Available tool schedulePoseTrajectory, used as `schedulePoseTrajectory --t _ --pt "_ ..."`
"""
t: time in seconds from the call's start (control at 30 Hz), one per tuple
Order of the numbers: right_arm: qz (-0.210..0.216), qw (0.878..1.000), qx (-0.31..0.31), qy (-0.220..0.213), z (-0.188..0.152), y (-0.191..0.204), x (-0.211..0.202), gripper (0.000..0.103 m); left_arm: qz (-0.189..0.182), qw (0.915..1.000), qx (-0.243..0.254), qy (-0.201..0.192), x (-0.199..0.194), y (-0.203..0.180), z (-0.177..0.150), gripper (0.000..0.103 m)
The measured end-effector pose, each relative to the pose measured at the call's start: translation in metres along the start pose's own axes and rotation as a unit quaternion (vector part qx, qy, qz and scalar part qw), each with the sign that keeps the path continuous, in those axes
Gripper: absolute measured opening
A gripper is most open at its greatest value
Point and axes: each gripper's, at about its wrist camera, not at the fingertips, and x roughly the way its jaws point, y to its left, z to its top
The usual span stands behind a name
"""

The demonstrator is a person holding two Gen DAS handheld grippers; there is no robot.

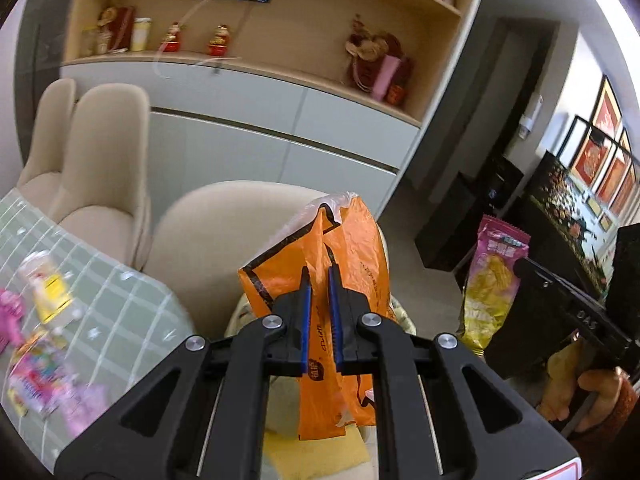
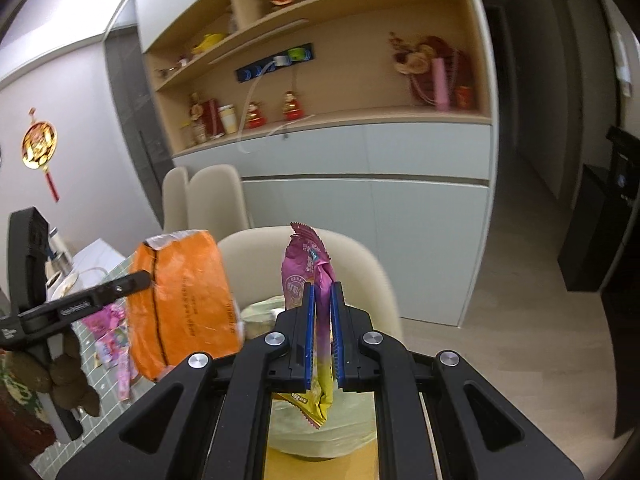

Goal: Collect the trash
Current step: 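Carry the orange bag and pink chip bag over the trash bag on the chair, then open the left tool to drop the orange bag while the right tool drops the pink chip bag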

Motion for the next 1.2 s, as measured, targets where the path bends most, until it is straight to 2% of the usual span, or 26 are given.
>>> schedulePoseTrajectory --t 0.13,0.27,0.33,0.4,0.47,0.63,0.77,0.83,0.97,1.2 --pt "-0.001 1.000 0.012 0.007 -0.001 -0.027 0.016 0.010 0.021 0.9986 0.048 0.003 0.044 -0.016 0.002 0.008" --pt "0.002 1.000 0.020 0.014 -0.005 -0.040 0.030 0.010 0.047 0.9927 0.069 0.087 0.097 -0.014 -0.010 0.008" --pt "0.006 1.000 0.022 0.017 -0.007 -0.045 0.038 0.010 0.054 0.9862 0.076 0.137 0.117 -0.011 -0.023 0.004" --pt "0.011 0.999 0.023 0.020 -0.007 -0.047 0.045 0.010 0.056 0.9799 0.087 0.170 0.130 -0.011 -0.035 0.003" --pt "0.017 0.999 0.025 0.026 -0.009 -0.048 0.054 0.010 0.056 0.9758 0.097 0.187 0.137 -0.013 -0.044 0.003" --pt "0.033 0.999 0.026 0.021 -0.003 -0.041 0.066 0.010 0.035 0.9814 0.065 0.177 0.132 -0.003 -0.042 0.004" --pt "0.054 0.998 0.021 0.002 0.008 -0.025 0.066 0.010 0.025 0.9863 0.025 0.161 0.112 0.012 -0.034 0.020" --pt "0.067 0.998 0.016 0.001 0.013 -0.014 0.072 0.010 0.027 0.9889 0.005 0.146 0.099 0.021 -0.029 0.023" --pt "0.091 0.995 0.019 0.037 0.004 0.009 0.100 0.010 0.038 0.9912 -0.032 0.122 0.066 0.039 -0.028 0.030" --pt "0.089 0.988 0.002 0.128 -0.056 0.047 0.167 0.010 0.056 0.9906 -0.066 0.106 0.024 0.059 -0.041 0.034"
